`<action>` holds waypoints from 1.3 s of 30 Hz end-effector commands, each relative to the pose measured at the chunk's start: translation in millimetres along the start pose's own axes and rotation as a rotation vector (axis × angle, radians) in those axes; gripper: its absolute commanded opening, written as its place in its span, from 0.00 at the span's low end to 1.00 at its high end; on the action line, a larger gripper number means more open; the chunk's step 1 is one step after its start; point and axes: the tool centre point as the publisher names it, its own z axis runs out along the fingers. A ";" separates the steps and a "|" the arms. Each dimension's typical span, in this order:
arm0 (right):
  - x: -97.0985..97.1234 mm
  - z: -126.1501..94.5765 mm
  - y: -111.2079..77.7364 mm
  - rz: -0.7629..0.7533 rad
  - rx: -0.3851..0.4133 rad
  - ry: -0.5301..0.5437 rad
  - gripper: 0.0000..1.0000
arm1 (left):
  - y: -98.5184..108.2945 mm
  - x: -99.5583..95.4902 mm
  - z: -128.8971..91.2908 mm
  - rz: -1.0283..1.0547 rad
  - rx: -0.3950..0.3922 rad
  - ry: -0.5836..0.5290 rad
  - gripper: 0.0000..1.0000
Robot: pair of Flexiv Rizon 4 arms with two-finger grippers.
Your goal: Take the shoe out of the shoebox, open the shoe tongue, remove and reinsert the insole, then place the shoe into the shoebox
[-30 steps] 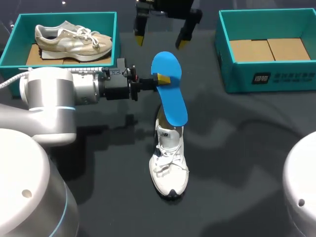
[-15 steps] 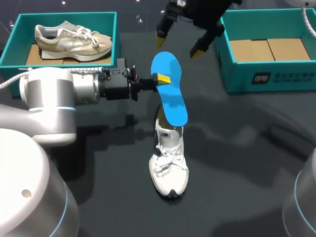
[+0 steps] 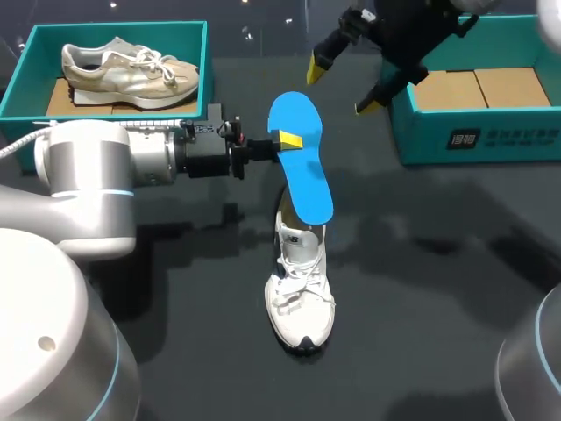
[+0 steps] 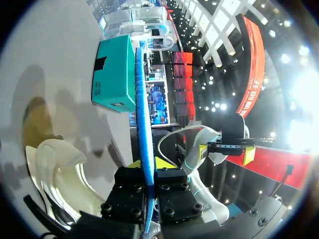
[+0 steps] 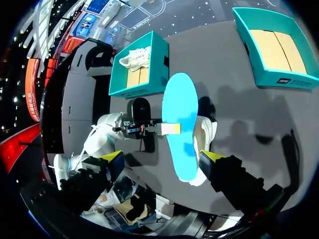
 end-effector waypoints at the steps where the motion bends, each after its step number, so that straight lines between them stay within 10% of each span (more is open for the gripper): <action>1: -17.3 2.1 -3.3 0.014 -0.006 0.388 1.00 | 0.7 -0.1 0.0 0.000 0.000 -0.002 0.00; 39: -60.6 28.9 -3.2 0.046 0.006 0.758 1.00 | -0.5 12.7 -11.5 0.179 0.010 0.008 0.00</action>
